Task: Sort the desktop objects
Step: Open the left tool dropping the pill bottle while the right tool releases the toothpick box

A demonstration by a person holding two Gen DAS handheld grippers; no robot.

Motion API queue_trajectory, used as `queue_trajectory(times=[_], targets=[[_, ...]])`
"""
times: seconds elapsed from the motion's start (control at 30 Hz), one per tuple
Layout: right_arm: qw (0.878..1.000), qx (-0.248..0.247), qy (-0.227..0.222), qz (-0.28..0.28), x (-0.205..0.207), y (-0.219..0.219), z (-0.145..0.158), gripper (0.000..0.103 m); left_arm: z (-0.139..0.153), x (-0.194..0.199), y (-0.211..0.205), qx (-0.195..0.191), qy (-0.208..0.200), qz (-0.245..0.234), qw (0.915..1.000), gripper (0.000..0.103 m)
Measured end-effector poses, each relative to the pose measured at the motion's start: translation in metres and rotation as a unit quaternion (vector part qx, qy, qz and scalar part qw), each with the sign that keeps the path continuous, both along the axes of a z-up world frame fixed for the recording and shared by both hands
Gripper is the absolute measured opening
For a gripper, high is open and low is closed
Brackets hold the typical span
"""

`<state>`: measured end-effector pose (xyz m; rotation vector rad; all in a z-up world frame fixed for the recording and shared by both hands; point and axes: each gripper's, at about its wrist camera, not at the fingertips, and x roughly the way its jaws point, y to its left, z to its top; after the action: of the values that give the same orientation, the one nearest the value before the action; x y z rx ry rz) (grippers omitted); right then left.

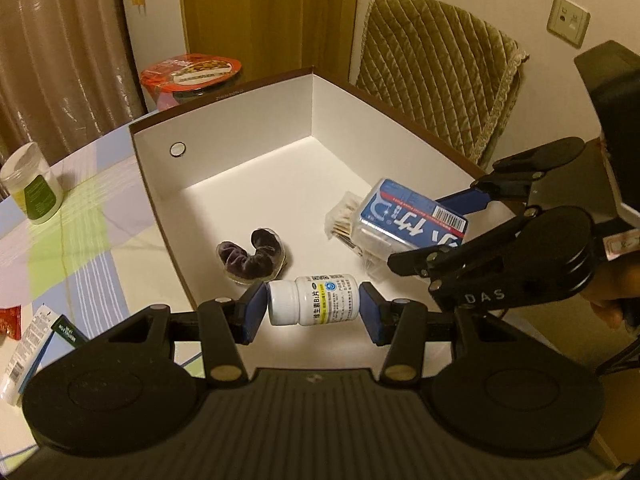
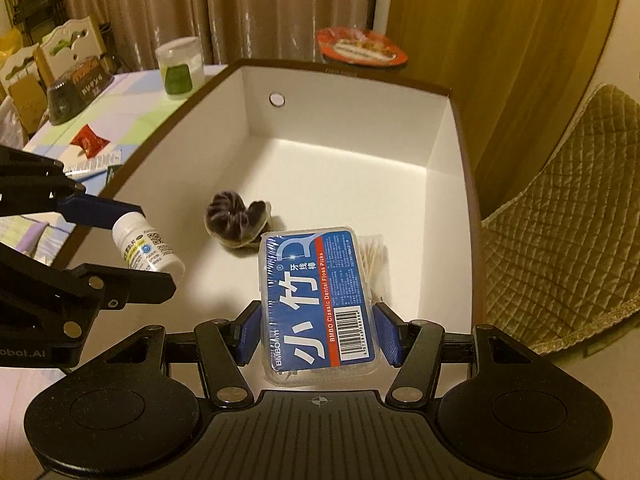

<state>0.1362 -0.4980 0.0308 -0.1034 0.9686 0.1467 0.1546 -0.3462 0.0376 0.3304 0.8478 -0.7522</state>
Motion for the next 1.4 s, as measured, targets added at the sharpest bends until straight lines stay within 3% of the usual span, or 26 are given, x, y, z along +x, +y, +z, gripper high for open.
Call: queue_trajectory(times=[0.33,0.57,1.07,1.4], targets=[[1.000,0.001,0.010,0.007,0.013,0.001,-0.009,0.058,-0.008,0.011,-0.008,0.012,0.001,-0.004,0.9999,0.045],[1.000,-0.001,0.013,0.011,0.017,0.003,-0.013,0.058,-0.005,0.015,-0.005,0.015,-0.011,0.001,0.9998,0.052],[0.999,-0.014,0.023,0.024,0.023,0.015,-0.016,0.058,0.014,0.013,0.012,-0.007,-0.035,0.021,0.9991,0.052],[1.000,-0.015,0.001,0.026,0.022,0.021,-0.011,0.058,0.016,0.012,0.025,-0.020,-0.038,0.044,0.9981,0.054]])
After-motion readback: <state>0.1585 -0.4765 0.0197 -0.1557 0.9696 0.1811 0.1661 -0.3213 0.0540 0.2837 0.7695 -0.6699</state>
